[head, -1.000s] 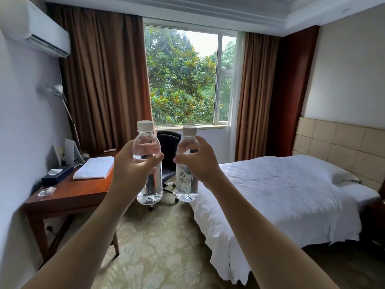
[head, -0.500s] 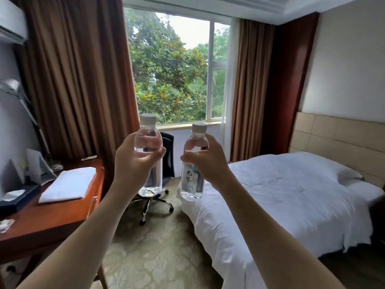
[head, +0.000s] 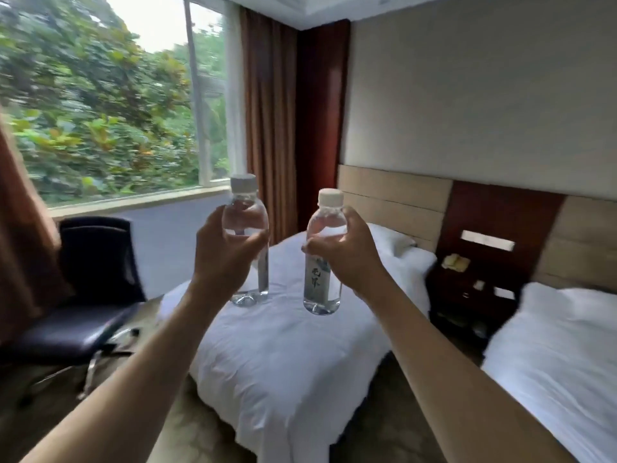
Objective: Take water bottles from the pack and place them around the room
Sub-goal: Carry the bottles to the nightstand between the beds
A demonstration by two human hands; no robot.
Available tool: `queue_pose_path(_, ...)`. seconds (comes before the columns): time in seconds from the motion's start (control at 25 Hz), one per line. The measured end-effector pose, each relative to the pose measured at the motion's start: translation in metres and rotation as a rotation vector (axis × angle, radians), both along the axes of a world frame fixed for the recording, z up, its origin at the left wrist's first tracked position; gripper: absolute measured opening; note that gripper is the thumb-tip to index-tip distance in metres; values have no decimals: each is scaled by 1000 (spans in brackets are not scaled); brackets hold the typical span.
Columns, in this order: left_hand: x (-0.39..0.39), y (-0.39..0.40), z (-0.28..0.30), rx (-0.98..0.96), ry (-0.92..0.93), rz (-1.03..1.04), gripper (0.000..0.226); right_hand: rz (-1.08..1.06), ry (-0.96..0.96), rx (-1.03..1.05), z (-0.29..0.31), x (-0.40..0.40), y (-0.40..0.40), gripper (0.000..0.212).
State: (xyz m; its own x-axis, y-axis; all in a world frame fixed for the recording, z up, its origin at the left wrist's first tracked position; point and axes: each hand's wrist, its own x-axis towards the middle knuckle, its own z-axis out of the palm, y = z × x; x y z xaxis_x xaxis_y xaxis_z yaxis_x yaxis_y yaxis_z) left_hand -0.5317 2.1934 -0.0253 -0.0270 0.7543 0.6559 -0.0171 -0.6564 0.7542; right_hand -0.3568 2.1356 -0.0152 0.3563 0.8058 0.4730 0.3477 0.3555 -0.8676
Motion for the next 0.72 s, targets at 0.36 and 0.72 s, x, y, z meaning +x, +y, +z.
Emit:
queue_pose_path(0.36, 170, 9, 3, -37, -10, -569, 29, -451, 99, 30, 1, 138, -87, 37)
queue_pose_path(0.72, 226, 69, -5, -118, -14, -841, 25, -679, 75, -12, -8, 167, -67, 37)
